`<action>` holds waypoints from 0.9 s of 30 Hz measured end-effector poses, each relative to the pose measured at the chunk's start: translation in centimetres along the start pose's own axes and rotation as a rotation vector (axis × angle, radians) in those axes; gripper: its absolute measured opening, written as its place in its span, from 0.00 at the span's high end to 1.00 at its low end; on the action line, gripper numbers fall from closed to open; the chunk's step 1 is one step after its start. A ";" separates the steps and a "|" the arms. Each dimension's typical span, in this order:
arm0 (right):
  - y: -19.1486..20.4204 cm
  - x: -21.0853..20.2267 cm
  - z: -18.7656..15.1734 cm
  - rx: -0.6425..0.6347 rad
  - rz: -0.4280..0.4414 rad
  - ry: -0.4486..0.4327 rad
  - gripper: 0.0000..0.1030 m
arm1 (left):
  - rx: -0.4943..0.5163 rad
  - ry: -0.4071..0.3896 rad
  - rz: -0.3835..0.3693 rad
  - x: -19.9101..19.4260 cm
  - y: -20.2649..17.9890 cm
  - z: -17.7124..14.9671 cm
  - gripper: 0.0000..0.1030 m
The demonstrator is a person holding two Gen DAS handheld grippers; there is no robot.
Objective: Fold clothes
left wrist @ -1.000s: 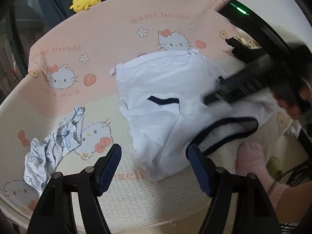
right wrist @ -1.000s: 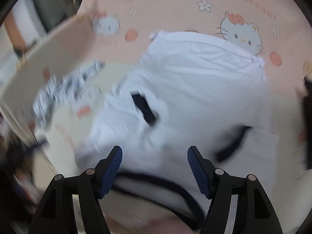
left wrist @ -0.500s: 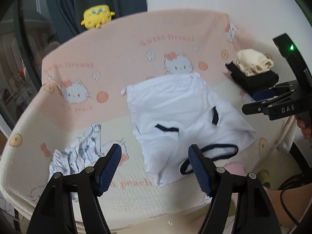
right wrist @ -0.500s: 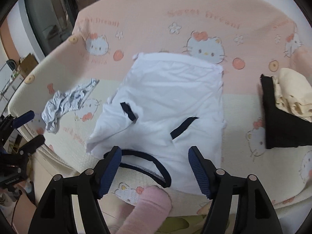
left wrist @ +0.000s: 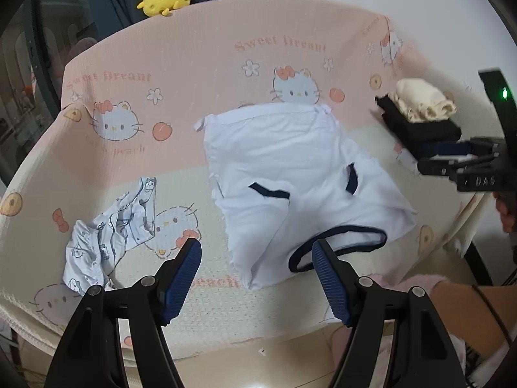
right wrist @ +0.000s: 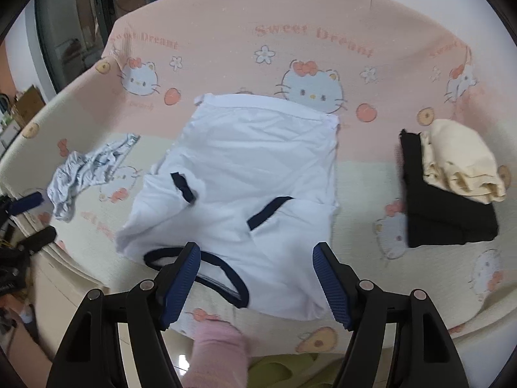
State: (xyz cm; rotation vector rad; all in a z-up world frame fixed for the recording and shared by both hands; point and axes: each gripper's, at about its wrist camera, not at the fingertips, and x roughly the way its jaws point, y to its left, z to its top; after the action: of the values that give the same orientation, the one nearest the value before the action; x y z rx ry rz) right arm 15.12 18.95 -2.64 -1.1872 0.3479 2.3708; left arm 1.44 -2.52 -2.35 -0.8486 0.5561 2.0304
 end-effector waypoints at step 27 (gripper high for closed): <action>0.8 8.7 0.4 -0.329 -0.088 0.041 0.27 | 0.271 0.163 -0.087 10.2 -2.3 -2.7 0.33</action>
State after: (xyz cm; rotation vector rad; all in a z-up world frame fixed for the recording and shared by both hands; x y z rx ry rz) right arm 9.94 20.90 -9.37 -1.3651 -0.0859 2.3902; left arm 0.13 2.44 -11.87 -0.8604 0.8497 1.7673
